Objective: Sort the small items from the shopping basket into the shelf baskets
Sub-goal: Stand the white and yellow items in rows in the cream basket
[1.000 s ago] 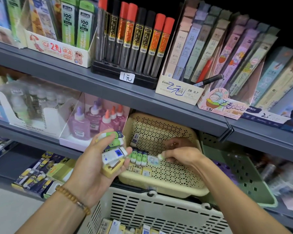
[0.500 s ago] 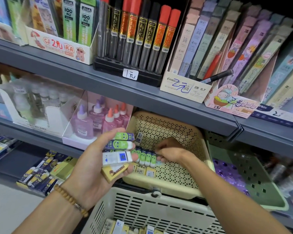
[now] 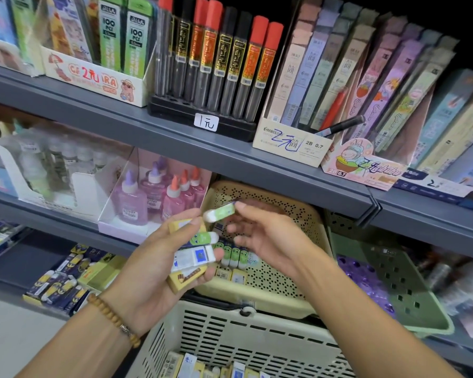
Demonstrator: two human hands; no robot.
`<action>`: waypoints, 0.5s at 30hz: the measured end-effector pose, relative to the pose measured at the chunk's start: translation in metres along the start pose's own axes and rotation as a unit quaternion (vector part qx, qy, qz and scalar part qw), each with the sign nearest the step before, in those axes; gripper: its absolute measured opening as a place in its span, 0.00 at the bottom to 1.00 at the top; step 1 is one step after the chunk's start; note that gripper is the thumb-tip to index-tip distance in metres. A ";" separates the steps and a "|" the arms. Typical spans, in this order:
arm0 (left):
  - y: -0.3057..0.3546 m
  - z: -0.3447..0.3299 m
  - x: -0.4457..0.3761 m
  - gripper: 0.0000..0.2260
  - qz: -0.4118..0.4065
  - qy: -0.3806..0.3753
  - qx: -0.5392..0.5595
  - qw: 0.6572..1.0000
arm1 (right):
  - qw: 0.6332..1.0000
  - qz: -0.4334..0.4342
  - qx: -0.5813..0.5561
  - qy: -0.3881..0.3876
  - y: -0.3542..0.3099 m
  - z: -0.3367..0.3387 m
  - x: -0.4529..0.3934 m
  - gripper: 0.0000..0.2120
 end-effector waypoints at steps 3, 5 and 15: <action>-0.001 0.004 -0.002 0.15 0.000 0.017 0.009 1.000 | 0.992 -0.023 0.108 0.056 0.003 0.045 0.002 0.05; 0.000 0.005 -0.003 0.16 -0.002 0.019 0.013 1.000 | 0.968 -0.084 0.228 0.064 0.017 0.072 0.005 0.04; -0.006 0.004 -0.005 0.16 0.008 0.016 0.002 1.000 | 0.887 -0.283 0.363 0.024 0.085 0.086 -0.012 0.07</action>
Point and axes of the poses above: each hand's wrist, its own x-axis away from the middle knuckle, its own z-axis out of the back of the hand, y = z × x, the point moved 9 cm from there along -x, towards the middle knuckle, and after that the axes turned 10 degrees about x, right-handed, at the moved point
